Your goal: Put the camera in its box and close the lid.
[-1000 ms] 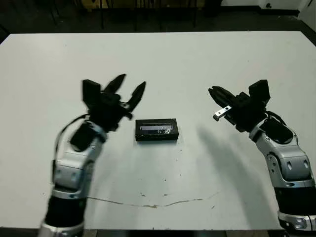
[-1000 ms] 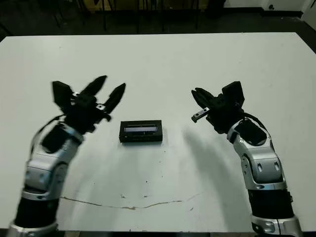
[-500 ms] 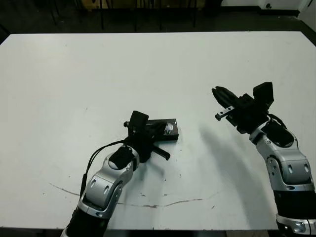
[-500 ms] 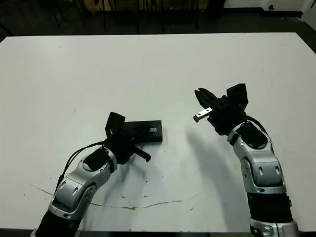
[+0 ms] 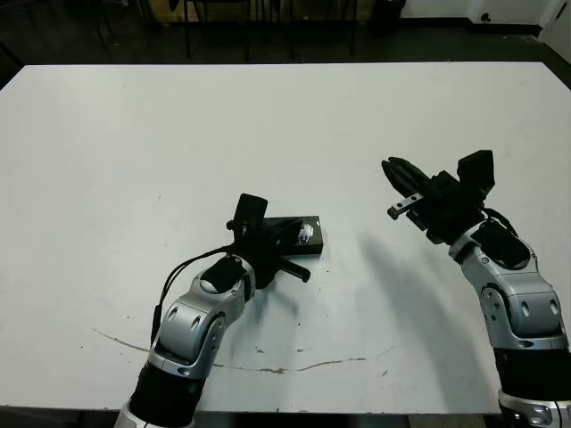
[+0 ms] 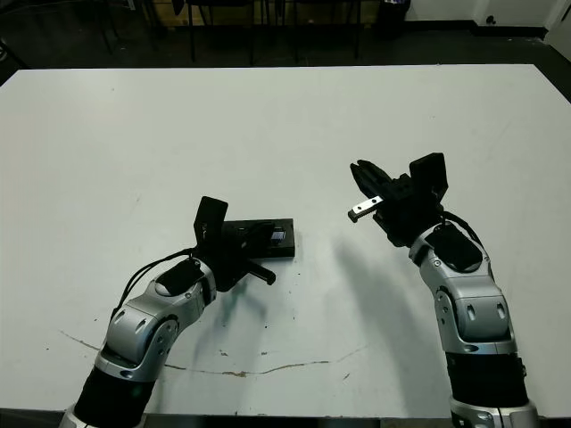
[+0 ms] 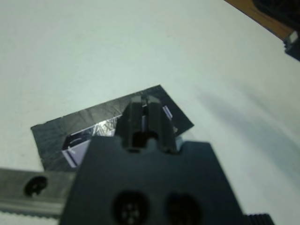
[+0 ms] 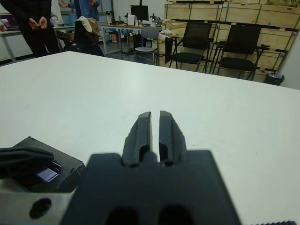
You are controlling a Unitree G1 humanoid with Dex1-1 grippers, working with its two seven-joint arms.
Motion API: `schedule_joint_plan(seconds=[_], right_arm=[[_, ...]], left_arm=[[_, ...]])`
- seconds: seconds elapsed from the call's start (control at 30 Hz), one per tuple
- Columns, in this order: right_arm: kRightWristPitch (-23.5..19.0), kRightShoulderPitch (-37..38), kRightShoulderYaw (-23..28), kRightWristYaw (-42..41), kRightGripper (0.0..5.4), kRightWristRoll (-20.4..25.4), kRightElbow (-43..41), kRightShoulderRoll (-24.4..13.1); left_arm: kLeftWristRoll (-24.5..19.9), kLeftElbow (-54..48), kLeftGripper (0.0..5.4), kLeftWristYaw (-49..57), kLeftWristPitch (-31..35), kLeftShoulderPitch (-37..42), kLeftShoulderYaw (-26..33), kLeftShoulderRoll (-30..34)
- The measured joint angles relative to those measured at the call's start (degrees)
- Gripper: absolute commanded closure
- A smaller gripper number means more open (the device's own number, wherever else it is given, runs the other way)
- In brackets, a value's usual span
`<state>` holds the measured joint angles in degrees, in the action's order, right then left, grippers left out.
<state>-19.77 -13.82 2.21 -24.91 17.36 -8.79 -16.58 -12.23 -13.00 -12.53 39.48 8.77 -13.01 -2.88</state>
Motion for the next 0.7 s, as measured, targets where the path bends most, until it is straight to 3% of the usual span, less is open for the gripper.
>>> schedule_joint_plan(seconds=[0.4,0.7], right_arm=[[0.4,1.3,-1.1,3.3,5.4,-0.8,-3.6,2.3],[3.9,2.7,-2.3,11.6,5.4,-4.8,-4.5,8.8]], left_arm=[[-0.6,-8.4,5.38,-4.9,-18.0,-1.1,12.0,10.3],[3.2,6.2,5.38,-1.3,-42.3,-0.3,19.3,11.2]])
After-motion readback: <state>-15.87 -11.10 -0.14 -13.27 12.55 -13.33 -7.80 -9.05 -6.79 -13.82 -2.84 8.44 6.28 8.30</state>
